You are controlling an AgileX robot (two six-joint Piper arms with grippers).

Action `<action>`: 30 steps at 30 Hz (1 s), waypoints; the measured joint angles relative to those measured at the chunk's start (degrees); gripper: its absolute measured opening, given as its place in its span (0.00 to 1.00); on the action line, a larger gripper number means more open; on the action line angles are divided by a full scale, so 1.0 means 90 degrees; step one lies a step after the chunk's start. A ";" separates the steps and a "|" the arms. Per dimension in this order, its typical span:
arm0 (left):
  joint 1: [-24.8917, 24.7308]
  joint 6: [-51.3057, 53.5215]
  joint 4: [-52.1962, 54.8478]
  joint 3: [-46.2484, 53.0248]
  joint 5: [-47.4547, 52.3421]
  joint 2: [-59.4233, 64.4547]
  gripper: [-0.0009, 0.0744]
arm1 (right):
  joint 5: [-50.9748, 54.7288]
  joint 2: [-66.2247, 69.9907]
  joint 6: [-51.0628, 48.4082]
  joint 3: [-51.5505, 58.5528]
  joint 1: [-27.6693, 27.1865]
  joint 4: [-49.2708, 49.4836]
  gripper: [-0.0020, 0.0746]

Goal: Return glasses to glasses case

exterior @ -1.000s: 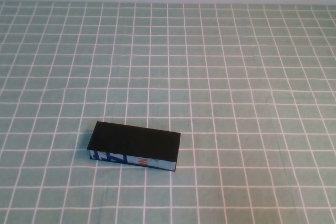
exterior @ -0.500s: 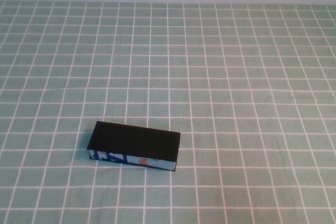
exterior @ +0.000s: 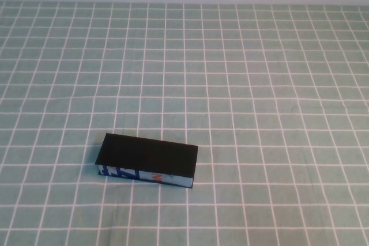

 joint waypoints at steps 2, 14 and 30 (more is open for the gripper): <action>-0.0112 -0.0214 0.0106 0.0271 -0.0024 0.0000 0.01 | 0.0000 0.0000 0.0000 0.0000 0.0000 0.0000 0.01; -0.0189 -0.0162 0.0192 0.0373 0.0509 0.0000 0.01 | 0.0147 0.0000 0.0000 0.0000 0.0000 0.0000 0.01; -0.0189 -0.0162 0.0192 0.0373 0.0509 0.0000 0.01 | 0.0147 0.0000 0.0000 0.0000 0.0000 0.0000 0.01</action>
